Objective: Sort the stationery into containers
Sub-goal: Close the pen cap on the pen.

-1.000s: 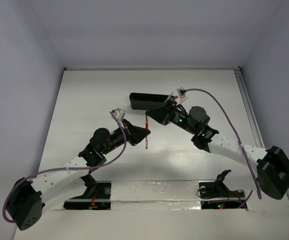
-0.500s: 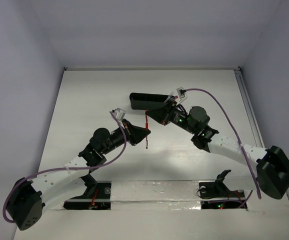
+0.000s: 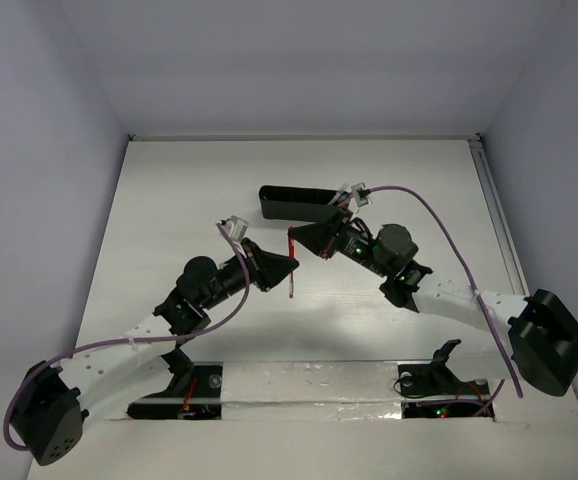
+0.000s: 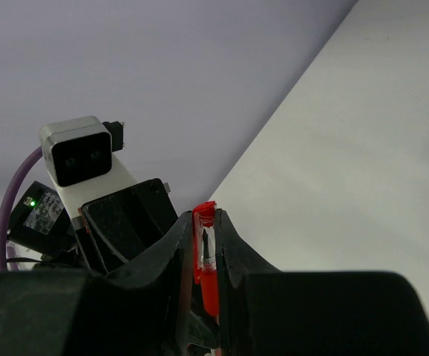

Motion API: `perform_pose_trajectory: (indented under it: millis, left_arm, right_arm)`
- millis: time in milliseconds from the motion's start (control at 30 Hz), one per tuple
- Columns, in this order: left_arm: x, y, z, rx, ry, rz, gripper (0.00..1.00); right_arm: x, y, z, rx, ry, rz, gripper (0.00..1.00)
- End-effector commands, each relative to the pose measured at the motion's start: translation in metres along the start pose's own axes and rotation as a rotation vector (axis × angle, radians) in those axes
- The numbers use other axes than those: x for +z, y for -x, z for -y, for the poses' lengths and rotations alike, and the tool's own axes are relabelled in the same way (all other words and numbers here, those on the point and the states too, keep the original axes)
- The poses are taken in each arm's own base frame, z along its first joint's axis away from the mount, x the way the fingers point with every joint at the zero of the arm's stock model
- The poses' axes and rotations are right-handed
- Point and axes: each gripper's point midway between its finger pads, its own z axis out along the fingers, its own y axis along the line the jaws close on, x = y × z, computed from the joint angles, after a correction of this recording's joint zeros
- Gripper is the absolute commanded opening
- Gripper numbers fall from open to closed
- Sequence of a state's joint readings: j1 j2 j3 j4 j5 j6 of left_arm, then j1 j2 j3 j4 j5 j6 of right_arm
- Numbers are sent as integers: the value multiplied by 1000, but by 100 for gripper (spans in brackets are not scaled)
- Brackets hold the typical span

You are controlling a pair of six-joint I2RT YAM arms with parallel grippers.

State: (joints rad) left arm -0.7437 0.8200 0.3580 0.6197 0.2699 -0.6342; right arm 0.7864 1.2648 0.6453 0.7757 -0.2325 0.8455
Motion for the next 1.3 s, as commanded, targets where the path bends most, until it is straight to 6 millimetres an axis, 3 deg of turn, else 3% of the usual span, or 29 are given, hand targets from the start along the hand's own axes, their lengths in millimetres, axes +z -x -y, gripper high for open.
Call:
perform_pose_trajectory:
  millis: [0, 433, 900, 1167, 1267]
  left_arm:
    - [0, 47, 34, 28, -92, 132, 0]
    - [-9, 68, 55, -36, -151, 194, 0]
    - [-7, 90, 57, 17, -111, 244, 0]
    - [-13, 126, 68, 89, -107, 315, 0]
    - [-13, 128, 73, 84, -133, 317, 0]
  right_arm:
    - [-3, -2, -9, -63, 52, 31, 3]
    - [-21, -8, -5, -143, 70, 79, 0]
    - [-23, -34, -16, -129, 77, 18, 0]
    - [-31, -61, -1, -108, -2, -90, 0]
    - [-33, -74, 5, -95, -20, -132, 0]
